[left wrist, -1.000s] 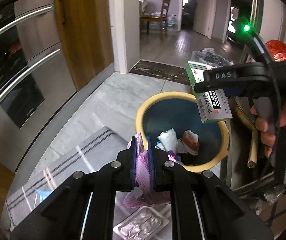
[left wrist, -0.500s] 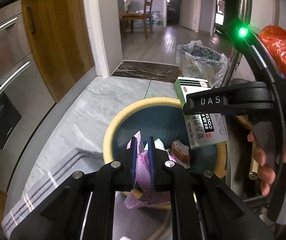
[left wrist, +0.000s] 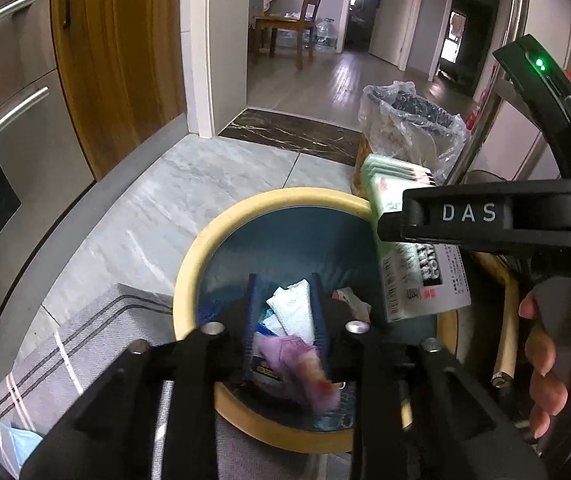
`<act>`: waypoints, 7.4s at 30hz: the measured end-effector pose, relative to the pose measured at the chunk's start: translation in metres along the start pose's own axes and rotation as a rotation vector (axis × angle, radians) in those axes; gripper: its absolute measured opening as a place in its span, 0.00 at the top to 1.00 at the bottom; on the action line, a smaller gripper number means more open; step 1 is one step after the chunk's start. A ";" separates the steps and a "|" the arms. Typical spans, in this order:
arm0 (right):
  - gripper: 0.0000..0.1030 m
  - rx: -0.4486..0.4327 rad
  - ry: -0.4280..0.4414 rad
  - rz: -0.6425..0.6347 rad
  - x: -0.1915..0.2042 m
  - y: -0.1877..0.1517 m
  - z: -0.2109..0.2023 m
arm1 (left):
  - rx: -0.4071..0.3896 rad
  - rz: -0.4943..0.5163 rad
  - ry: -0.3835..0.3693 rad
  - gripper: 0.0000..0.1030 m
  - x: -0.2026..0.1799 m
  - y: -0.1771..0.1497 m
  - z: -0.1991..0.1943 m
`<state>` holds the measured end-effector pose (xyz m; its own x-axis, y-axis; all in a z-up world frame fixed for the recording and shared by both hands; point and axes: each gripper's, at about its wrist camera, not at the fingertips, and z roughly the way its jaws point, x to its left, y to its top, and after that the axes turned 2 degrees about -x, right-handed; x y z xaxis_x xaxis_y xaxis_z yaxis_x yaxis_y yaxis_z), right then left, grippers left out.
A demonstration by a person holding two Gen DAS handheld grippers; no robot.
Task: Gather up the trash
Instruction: 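Open the left gripper over the bin while the right gripper also opens, then move both open grippers back over the mat toward the foil tray and mask, then grasp the silver foil blister tray with the right gripper, then grasp the blue face mask with the left gripper while the right gripper holds the foil tray, then carry the foil tray with the right gripper while the left gripper carries the mask over the bin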
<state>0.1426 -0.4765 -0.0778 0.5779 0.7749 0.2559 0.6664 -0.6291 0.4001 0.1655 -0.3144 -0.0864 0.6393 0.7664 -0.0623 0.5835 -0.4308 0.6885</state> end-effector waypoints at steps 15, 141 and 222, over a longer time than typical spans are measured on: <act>0.08 -0.063 0.027 -0.016 0.016 0.000 -0.021 | -0.053 -0.025 0.106 0.06 0.023 -0.017 -0.046; 0.33 0.110 -0.005 -0.450 0.173 -0.152 -0.057 | 0.180 -0.276 0.268 0.06 0.172 -0.171 -0.137; 0.33 -0.070 0.030 -0.017 0.024 -0.016 -0.051 | -0.387 0.124 -0.068 0.99 -0.003 0.050 -0.221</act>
<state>0.1213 -0.4445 -0.0331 0.5520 0.7874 0.2742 0.6406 -0.6110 0.4651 0.0824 -0.2327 0.1074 0.7322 0.6811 -0.0003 0.2766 -0.2969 0.9140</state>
